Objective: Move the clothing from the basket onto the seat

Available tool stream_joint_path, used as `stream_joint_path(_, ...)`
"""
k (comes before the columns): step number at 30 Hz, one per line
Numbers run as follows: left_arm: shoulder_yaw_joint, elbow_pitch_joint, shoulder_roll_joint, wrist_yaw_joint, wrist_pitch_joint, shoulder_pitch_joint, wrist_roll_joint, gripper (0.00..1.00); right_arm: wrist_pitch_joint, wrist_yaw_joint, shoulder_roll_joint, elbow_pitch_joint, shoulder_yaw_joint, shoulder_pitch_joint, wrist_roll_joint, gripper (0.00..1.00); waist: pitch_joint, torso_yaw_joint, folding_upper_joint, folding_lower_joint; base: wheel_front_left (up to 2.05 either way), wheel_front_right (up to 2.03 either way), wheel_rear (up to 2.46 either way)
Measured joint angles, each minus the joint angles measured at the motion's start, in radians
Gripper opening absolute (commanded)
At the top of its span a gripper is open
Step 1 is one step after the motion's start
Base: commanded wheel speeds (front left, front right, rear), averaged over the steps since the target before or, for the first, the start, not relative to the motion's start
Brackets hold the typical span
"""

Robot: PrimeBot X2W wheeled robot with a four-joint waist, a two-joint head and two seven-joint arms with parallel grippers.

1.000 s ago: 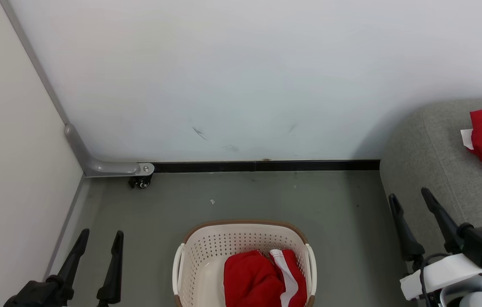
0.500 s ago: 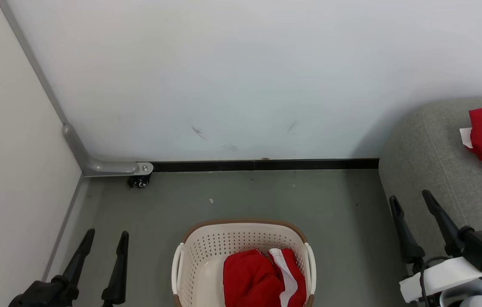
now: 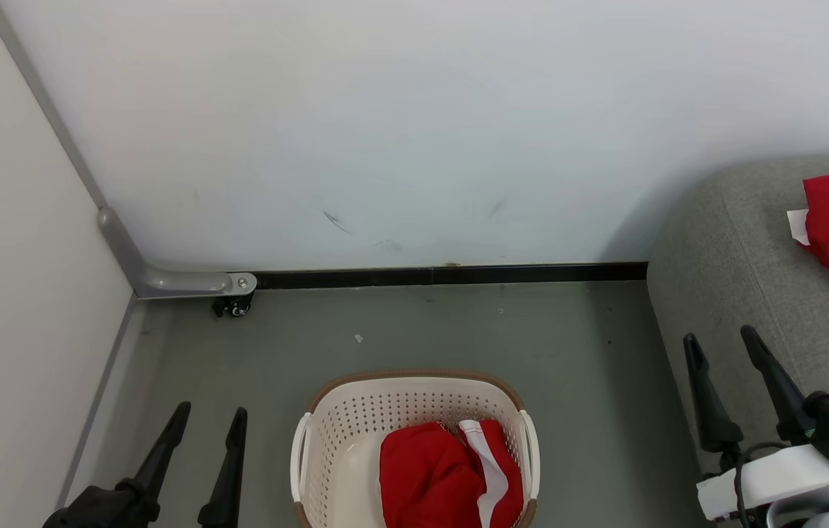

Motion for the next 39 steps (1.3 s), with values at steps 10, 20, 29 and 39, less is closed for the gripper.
stream_joint_path(10, -0.052, 0.036, -0.002, -0.009, 0.0, 0.0, 0.0, 1.0, 0.0, 0.0, 0.003, -0.029, -0.018, -0.002, 0.0, 1.0, 0.023, -0.013, 0.0, 0.0, 0.0, 0.0, 0.0)
stream_joint_path(20, -0.074, 0.042, -0.001, -0.014, 0.0, -0.023, 0.005, 1.0, 0.0, 0.0, 0.008, -0.047, -0.008, -0.011, 0.022, 1.0, 0.059, -0.028, 0.0, 0.0, 0.0, 0.0, 0.0)
stream_joint_path(29, -0.137, 0.072, -0.003, -0.017, 0.0, -0.068, 0.028, 1.0, 0.0, 0.0, 0.008, -0.062, 0.027, -0.051, 0.043, 1.0, 0.107, -0.041, 0.0, 0.0, 0.0, 0.0, 0.0)
stream_joint_path(39, -0.187, 0.128, -0.003, -0.017, 0.001, -0.136, 0.055, 1.0, 0.0, 0.0, 0.008, -0.094, 0.055, -0.134, 0.068, 1.0, 0.173, -0.061, 0.0, 0.0, 0.0, 0.0, 0.0)
